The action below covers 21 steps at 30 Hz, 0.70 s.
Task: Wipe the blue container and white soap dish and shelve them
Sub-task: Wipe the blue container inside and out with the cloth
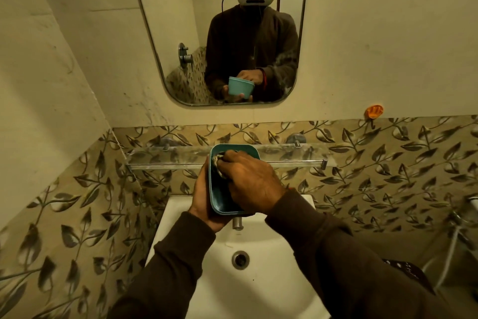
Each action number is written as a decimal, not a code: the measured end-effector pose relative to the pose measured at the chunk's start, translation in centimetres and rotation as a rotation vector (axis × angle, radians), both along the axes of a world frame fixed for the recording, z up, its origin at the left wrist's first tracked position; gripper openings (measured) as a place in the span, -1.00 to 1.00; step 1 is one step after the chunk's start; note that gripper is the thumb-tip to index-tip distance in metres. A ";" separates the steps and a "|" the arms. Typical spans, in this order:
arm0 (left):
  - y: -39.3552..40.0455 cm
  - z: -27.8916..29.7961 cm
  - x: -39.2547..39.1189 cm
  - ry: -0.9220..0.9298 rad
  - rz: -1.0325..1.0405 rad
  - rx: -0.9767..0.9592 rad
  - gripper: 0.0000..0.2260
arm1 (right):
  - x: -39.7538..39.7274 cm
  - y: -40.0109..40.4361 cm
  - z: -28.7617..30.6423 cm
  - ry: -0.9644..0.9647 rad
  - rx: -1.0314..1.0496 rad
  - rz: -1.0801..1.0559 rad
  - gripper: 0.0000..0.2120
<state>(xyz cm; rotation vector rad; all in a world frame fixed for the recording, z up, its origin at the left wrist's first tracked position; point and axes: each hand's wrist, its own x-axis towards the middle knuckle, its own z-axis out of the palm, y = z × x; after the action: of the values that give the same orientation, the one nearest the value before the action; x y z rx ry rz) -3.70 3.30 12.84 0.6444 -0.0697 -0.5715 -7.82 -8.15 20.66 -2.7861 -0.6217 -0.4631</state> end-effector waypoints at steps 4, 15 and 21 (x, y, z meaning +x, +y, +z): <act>1.2 -0.2 1.3 -0.041 -0.001 -0.005 -0.44 | -0.3 -1.2 -0.3 0.008 -0.001 0.220 -0.58; -0.5 -0.9 1.2 0.040 -0.057 0.064 -0.40 | 0.7 0.2 -0.1 0.228 0.314 -0.188 -0.79; 0.4 -1.0 1.5 -0.012 0.021 0.116 -0.45 | -0.1 -0.2 0.1 0.113 0.132 0.030 -0.73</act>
<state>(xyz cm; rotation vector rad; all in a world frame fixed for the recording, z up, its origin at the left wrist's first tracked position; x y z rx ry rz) -2.16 3.69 11.83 0.7601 -0.0416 -0.5546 -7.96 -8.37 20.77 -2.6529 -0.5841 -0.3258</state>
